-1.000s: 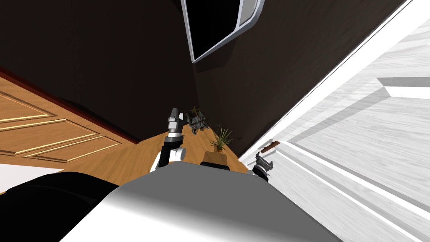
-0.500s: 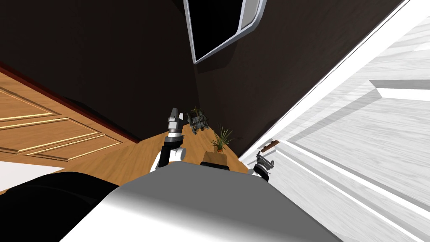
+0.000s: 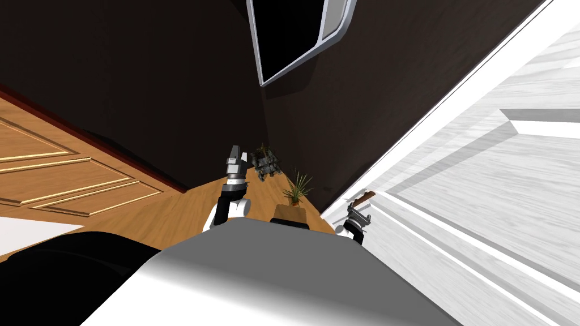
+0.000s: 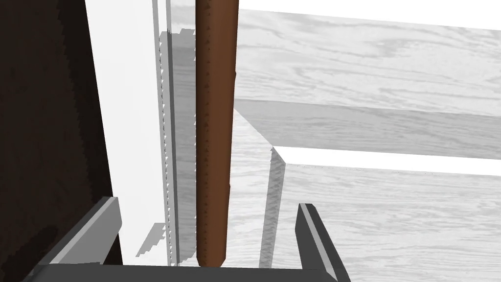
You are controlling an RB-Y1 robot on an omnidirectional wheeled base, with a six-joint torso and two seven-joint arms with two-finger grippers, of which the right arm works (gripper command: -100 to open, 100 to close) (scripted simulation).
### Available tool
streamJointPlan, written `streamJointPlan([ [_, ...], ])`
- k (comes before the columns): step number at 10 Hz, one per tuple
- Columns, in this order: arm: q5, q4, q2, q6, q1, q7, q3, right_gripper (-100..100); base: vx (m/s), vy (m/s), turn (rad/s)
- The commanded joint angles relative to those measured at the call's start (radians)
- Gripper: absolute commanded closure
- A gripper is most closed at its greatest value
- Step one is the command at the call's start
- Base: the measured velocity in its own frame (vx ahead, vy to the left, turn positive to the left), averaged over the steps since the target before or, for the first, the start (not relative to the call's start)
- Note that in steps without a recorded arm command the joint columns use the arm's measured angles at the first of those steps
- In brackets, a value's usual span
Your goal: Pull the door open
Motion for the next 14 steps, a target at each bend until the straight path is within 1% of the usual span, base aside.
streamJointPlan([
  [1,0.009,0.032,-0.009,-0.002,-0.022,-0.015,-0.009,-100,0.142,-0.133,0.018],
  [2,0.013,0.046,-0.013,-0.003,-0.031,-0.021,-0.014,-100,0.147,-0.158,0.01],
  [4,0.017,0.061,-0.017,-0.004,-0.04,-0.027,-0.018,-100,0.144,-0.119,0.011],
  [5,0.018,0.065,-0.018,-0.005,-0.043,-0.029,-0.019,-100,0.164,-0.123,-0.008],
  [6,0.017,0.06,-0.015,-0.004,-0.039,-0.027,-0.017,-100,0.049,-0.038,-0.013],
  [7,0.017,0.06,-0.015,-0.004,-0.039,-0.027,-0.017,100,-0.023,0.028,0.027],
  [12,0.017,0.06,-0.015,-0.004,-0.039,-0.027,-0.017,100,-0.007,0.004,-0.003],
  [14,0.02,0.06,-0.017,-0.003,-0.037,-0.034,-0.011,100,-0.1,0.071,0.006],
])
